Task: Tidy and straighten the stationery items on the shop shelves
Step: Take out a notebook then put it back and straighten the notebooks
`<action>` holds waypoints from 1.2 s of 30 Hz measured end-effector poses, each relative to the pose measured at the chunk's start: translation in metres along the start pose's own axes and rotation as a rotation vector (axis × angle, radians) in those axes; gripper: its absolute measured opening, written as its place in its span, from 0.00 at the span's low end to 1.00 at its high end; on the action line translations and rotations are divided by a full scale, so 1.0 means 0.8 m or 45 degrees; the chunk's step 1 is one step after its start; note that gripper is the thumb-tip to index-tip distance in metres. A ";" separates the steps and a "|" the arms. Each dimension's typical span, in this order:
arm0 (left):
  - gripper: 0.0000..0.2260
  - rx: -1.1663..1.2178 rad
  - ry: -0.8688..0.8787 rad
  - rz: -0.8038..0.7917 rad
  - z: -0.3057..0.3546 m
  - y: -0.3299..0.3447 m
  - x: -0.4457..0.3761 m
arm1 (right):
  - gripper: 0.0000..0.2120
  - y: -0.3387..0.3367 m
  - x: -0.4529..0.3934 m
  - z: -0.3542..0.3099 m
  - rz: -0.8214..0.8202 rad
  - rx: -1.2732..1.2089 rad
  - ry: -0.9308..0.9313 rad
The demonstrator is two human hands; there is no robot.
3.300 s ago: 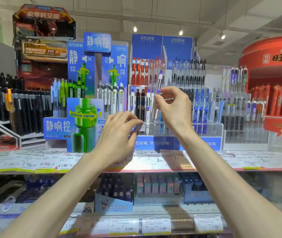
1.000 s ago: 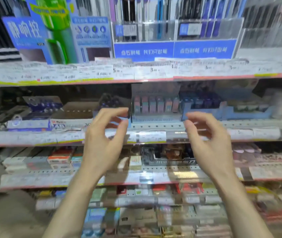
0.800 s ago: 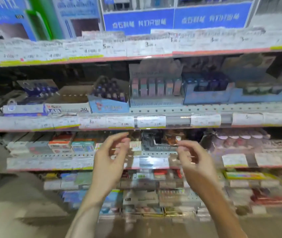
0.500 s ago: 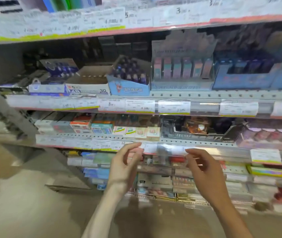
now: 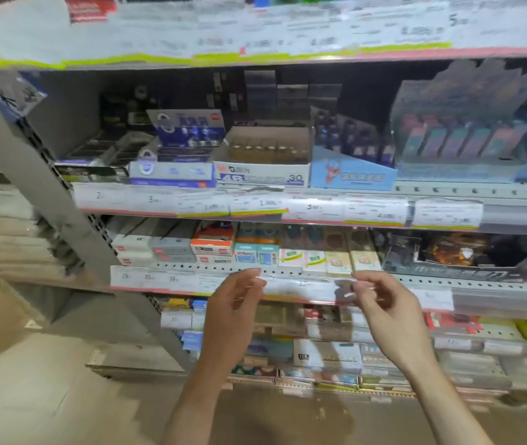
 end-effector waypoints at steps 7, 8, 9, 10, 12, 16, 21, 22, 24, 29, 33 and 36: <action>0.08 0.041 -0.025 0.028 -0.039 -0.105 -0.040 | 0.07 0.107 0.007 -0.036 0.030 0.041 -0.016; 0.08 0.038 -0.037 0.037 -0.047 -0.114 -0.043 | 0.07 0.118 0.010 -0.037 0.015 0.039 -0.003; 0.07 0.021 -0.052 0.042 -0.057 -0.122 -0.045 | 0.07 0.129 0.013 -0.037 -0.005 0.041 0.013; 0.07 0.002 -0.078 0.043 -0.069 -0.128 -0.047 | 0.07 0.137 0.014 -0.034 -0.023 0.054 0.026; 0.07 -0.024 -0.125 0.028 -0.094 -0.133 -0.047 | 0.06 0.150 0.018 -0.025 -0.056 0.099 0.038; 0.05 -0.081 -0.247 -0.046 -0.148 -0.125 -0.044 | 0.06 0.163 0.027 0.002 -0.054 0.128 0.127; 0.05 -0.058 -0.454 -0.125 -0.193 -0.093 -0.050 | 0.08 0.172 0.044 0.061 -0.032 0.176 0.372; 0.04 -0.044 -0.470 -0.127 -0.196 -0.086 -0.055 | 0.09 0.176 0.044 0.070 -0.036 0.166 0.426; 0.03 -0.002 -0.480 -0.131 -0.196 -0.072 -0.065 | 0.10 0.181 0.039 0.082 -0.032 0.170 0.495; 0.08 0.011 -0.587 -0.184 -0.209 -0.055 -0.083 | 0.06 0.203 0.012 0.115 -0.059 0.115 0.646; 0.06 0.087 -0.652 -0.163 -0.207 -0.053 -0.091 | 0.10 0.215 -0.002 0.122 -0.046 0.028 0.706; 0.10 0.064 -0.670 -0.232 -0.211 -0.057 -0.087 | 0.09 0.212 -0.004 0.122 -0.048 -0.062 0.737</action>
Point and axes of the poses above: each hand's wrist, its own x-axis away from the middle knuckle, its own y-axis out of the palm, z = x × y, the point moved 1 cm from there along -x, towards the middle knuckle, and after that the axes turned 1 degree about y, right-handed, at the moved point
